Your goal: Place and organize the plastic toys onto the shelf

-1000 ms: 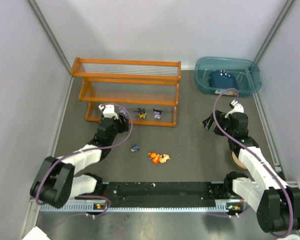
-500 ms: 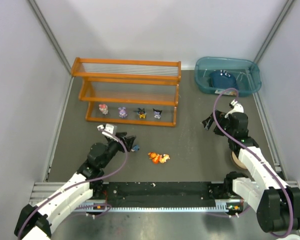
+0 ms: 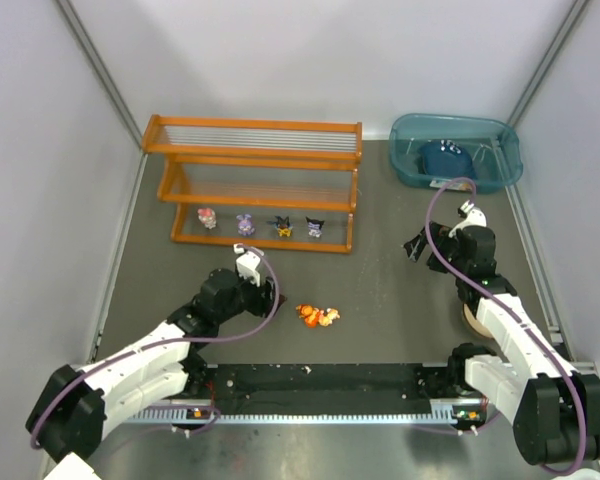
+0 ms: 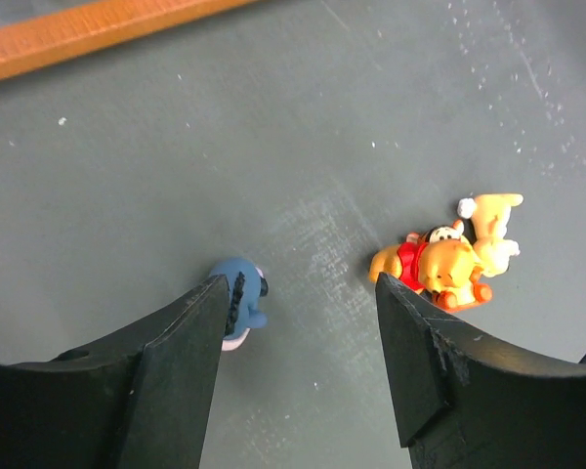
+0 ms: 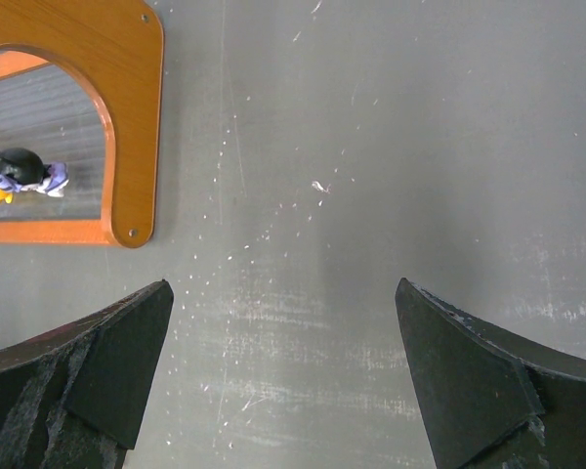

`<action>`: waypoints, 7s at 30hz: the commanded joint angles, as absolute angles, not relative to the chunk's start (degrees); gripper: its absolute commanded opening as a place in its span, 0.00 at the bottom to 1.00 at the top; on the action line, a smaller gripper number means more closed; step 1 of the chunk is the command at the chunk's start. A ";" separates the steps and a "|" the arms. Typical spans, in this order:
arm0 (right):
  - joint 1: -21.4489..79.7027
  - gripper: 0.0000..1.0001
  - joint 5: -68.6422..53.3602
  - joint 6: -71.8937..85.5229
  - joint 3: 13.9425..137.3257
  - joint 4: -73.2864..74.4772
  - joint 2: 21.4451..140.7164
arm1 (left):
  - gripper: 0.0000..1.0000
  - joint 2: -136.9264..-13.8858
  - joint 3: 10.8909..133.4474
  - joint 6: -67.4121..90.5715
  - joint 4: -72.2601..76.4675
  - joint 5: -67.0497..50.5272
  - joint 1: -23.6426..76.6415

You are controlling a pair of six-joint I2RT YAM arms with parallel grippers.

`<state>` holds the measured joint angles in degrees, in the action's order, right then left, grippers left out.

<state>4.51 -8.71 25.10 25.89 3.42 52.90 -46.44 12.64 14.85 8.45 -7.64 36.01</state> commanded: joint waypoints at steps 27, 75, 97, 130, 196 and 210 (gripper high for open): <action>5.10 0.99 -9.14 25.05 26.10 1.14 52.65 | 0.57 -51.15 17.31 22.32 0.26 9.14 41.66; 5.10 0.99 -8.88 24.96 26.19 1.49 53.09 | 0.15 -57.39 20.21 18.55 2.81 8.35 42.01; 5.10 0.99 -9.23 25.31 26.10 1.41 52.82 | 0.00 -40.97 35.67 23.64 -14.67 24.39 41.66; 5.10 0.99 -9.67 25.75 26.02 1.49 51.42 | 0.00 -71.36 68.20 18.19 -15.04 -0.53 -3.52; 5.10 0.99 -8.61 25.84 26.37 2.11 51.50 | 0.00 -82.88 66.53 29.62 -11.87 9.41 -0.26; 5.01 0.99 -8.17 25.75 26.37 2.37 51.50 | 0.09 -83.76 66.71 29.00 -11.34 9.93 1.67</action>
<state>4.51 -8.82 25.69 25.89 3.11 52.47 -83.31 66.26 28.86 -13.61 8.91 1.54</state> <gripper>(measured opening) 0.987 0.351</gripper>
